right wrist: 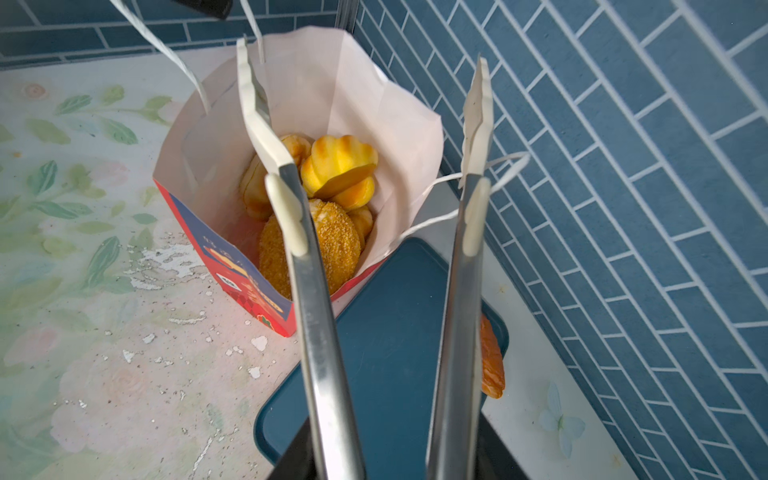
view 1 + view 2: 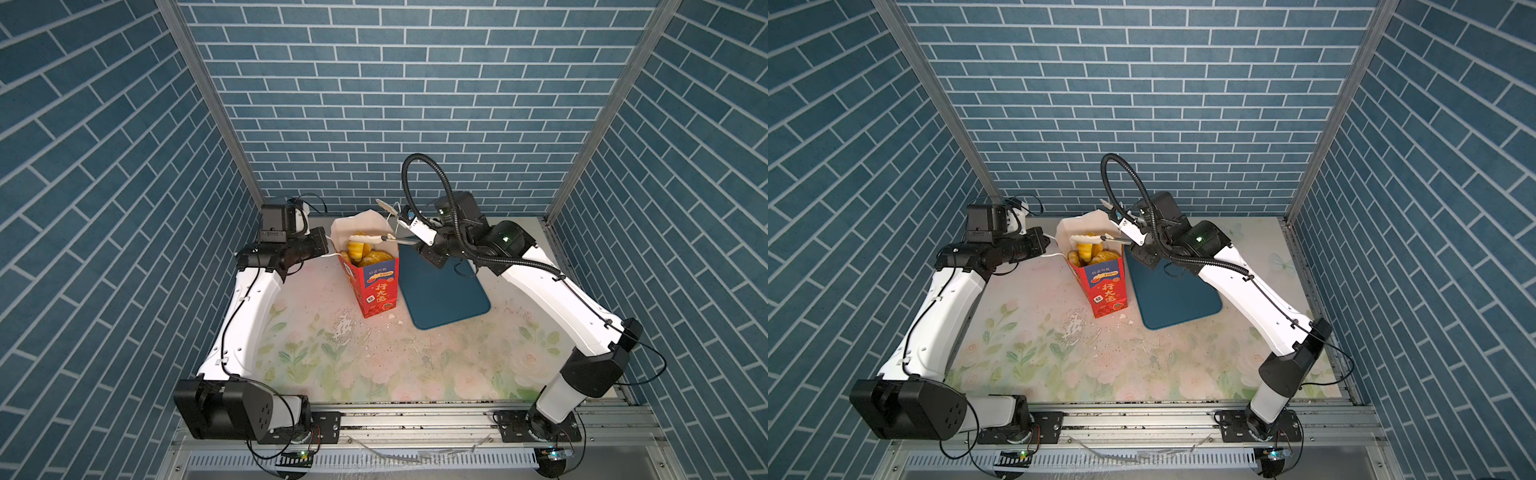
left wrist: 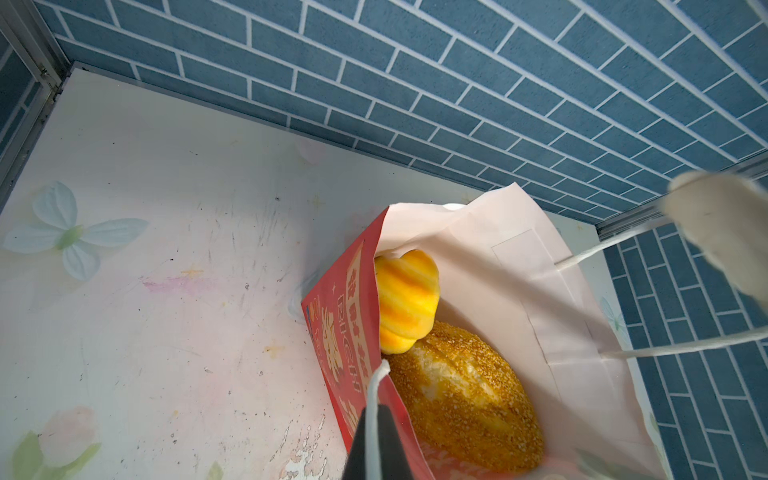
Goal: Place the fake bread into the paper bag
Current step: 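Open the tongs to drop the yellow striped bun into the bag, then withdraw the tongs and lower them around the orange triangular pastry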
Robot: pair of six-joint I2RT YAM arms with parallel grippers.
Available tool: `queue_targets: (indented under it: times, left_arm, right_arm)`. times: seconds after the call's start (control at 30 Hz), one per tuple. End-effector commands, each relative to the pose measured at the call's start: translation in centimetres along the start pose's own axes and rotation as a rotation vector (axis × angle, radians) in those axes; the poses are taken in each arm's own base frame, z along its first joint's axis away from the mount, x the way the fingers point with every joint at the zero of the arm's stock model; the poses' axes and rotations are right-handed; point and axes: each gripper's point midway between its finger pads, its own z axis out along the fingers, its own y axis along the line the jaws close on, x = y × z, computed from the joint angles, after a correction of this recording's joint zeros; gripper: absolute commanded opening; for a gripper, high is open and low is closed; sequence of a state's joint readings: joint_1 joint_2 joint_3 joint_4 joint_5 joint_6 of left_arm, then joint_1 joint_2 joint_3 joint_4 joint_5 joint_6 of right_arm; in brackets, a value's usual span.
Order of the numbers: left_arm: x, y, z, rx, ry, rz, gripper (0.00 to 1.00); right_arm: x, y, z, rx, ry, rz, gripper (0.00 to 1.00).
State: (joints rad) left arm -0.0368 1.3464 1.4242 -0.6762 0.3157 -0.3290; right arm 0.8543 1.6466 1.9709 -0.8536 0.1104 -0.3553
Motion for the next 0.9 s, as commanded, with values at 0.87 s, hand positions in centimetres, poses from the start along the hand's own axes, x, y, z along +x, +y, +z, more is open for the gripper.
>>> queue_targets:
  times: [0.87]
  left_arm:
    - [-0.2,0.1,0.0,-0.008,0.000,0.003,0.00]
  right_arm:
    - [22.4,-15.3,9.9,0.147,0.366,0.557,0.44]
